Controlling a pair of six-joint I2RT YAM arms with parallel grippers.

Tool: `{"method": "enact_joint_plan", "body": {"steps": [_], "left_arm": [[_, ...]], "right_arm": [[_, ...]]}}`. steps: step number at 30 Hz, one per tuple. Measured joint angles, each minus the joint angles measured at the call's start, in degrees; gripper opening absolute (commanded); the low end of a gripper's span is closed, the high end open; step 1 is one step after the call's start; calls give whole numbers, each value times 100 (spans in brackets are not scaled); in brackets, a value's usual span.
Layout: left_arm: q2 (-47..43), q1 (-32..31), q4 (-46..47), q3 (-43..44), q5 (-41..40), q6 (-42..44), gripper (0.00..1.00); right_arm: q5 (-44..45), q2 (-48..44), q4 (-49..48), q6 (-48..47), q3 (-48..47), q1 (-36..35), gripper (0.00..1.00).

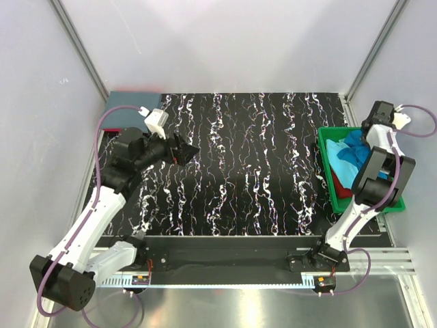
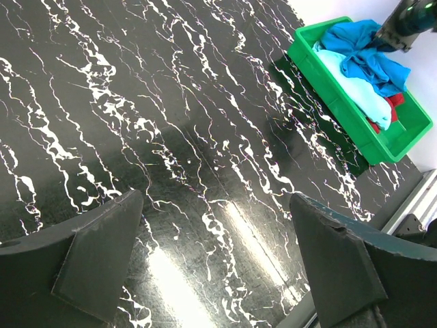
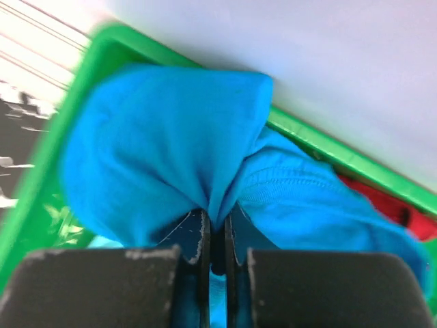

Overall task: Fold and stack the t-shirts
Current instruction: Grab the tshirt from the pile

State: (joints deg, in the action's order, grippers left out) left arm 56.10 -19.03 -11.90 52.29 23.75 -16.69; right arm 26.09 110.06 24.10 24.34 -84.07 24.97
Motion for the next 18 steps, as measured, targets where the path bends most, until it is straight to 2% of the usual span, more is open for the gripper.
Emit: {"method": "enact_joint_plan", "body": {"steps": [4, 8, 13, 16, 18], "left_arm": [[42, 0, 0, 0, 4, -4, 95], [79, 0, 0, 0, -17, -59, 95], [155, 0, -76, 52, -286, -302, 95], [369, 79, -426, 385, -461, -470, 95], [420, 188, -629, 608, -546, -570, 95]], "right_arm": [[-28, -601, 295, -122, -216, -13, 0], [-92, -1200, 901, -162, -1241, -50, 0], [-1163, -2031, 1519, 20, -2430, -201, 0], [-1818, -2269, 1864, 122, -3071, -826, 0], [-2280, -2404, 1919, 210, -3217, -1606, 0]]}}
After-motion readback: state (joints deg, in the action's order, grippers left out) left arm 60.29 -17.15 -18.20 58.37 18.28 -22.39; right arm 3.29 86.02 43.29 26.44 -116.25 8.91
